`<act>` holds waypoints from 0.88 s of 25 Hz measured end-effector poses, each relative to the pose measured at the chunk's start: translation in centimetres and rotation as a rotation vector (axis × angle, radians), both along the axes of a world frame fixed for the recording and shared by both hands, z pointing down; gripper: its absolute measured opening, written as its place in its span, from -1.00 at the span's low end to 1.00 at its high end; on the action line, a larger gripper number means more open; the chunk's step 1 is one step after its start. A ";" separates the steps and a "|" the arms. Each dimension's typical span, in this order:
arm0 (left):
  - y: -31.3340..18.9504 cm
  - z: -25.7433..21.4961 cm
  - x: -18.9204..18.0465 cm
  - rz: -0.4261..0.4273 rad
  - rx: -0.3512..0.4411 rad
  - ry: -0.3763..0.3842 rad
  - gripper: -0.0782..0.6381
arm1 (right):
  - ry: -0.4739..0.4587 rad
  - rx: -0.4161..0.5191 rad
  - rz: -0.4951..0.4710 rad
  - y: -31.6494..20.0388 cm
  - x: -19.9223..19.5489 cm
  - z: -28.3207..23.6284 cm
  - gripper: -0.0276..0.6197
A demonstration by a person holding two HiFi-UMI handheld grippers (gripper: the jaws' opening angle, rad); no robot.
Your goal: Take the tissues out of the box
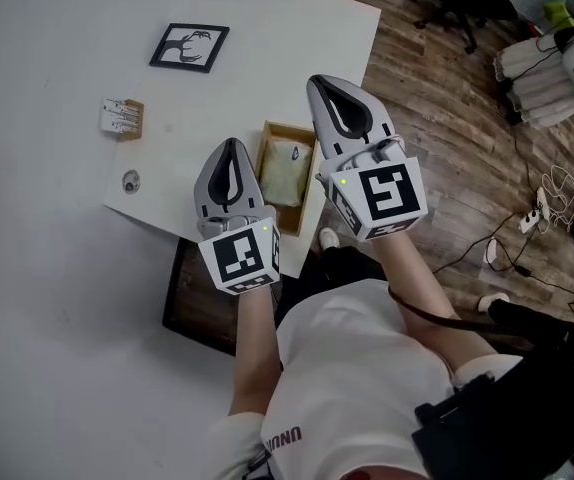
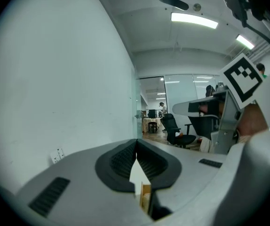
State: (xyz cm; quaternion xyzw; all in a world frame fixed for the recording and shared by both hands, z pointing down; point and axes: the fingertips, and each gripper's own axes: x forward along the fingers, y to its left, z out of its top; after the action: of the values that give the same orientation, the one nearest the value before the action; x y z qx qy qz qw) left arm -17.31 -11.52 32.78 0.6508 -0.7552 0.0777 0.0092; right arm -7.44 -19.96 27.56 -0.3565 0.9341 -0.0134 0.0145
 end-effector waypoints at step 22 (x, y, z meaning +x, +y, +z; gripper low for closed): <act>-2.0 8.0 2.1 0.218 -0.272 0.117 -0.74 | 0.051 -0.085 0.183 -1.2 1.5 3.2 -0.87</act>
State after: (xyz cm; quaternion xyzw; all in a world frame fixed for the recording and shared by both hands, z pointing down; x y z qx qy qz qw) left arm -15.17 -13.57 40.75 0.7248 -0.6611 0.1415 0.1327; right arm -5.96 -21.20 30.79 -0.4409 0.8962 -0.0425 -0.0234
